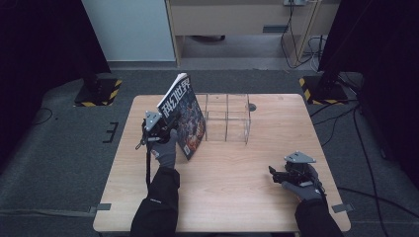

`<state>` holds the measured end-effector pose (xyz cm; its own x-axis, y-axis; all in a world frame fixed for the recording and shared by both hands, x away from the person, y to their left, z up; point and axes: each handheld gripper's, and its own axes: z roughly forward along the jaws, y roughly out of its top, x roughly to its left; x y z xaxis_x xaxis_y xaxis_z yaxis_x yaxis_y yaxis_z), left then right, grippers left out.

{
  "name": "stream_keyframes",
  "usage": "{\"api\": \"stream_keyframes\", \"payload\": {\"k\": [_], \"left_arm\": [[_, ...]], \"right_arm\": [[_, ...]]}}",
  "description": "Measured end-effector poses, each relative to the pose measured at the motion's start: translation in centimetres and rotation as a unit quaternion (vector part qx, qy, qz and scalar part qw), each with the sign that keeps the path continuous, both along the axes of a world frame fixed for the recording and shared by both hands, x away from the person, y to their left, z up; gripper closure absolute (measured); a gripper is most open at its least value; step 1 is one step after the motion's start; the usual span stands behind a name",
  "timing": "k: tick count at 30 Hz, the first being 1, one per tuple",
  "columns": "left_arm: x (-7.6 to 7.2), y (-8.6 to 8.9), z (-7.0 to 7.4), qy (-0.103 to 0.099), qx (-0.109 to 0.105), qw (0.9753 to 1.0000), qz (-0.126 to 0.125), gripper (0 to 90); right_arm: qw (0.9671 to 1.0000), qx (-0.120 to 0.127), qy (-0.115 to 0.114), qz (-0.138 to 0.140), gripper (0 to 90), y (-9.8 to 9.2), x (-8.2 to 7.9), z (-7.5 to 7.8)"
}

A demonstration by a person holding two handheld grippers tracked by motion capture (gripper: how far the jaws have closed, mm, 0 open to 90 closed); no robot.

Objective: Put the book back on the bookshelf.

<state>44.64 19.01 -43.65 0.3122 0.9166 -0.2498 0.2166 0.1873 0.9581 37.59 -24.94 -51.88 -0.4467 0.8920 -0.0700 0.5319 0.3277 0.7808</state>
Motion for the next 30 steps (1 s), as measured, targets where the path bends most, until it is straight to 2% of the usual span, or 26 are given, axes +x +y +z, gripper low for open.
{"api": "stream_keyframes", "payload": {"k": [5, 10, 14, 16, 18, 25, 28, 30], "left_arm": [[-0.8, 0.1, -0.4, -0.003, 0.005, 1.0000, -0.001, 79.7], [-0.9, 0.2, -0.4, -0.011, -0.004, 0.9999, -0.001, 79.2], [-0.8, 0.1, -0.4, -0.008, -0.006, 0.9999, 0.001, 80.2], [-0.7, 0.1, -0.4, -0.013, -0.013, 0.9998, 0.003, 81.6], [-0.6, -0.2, -0.2, -0.016, -0.010, 0.9998, 0.008, 81.8], [0.1, -0.8, -0.1, -0.029, -0.041, 0.9987, 0.012, 81.9], [0.4, -1.0, 0.0, -0.034, -0.032, 0.9987, 0.020, 81.8], [0.6, -1.0, 0.2, -0.040, -0.034, 0.9983, 0.025, 81.9]], "right_arm": [[1.0000, 0.001, -0.001, 0.000, 14.5, -0.1, 0.0, 0.0], [1.0000, -0.001, 0.000, 0.002, 14.4, 0.0, 0.0, 0.0], [1.0000, 0.000, 0.001, 0.000, 14.4, 0.0, 0.0, 0.0], [1.0000, -0.001, 0.001, 0.000, 14.5, 0.0, 0.0, 0.0], [1.0000, -0.001, 0.002, 0.001, 14.5, 0.0, 0.0, 0.0], [1.0000, 0.001, 0.000, 0.001, 14.5, -0.1, 0.0, 0.0], [1.0000, -0.001, 0.000, 0.002, 14.6, -0.1, 0.1, 0.0], [1.0000, -0.001, -0.001, 0.001, 14.6, -0.1, 0.1, 0.0]]}}
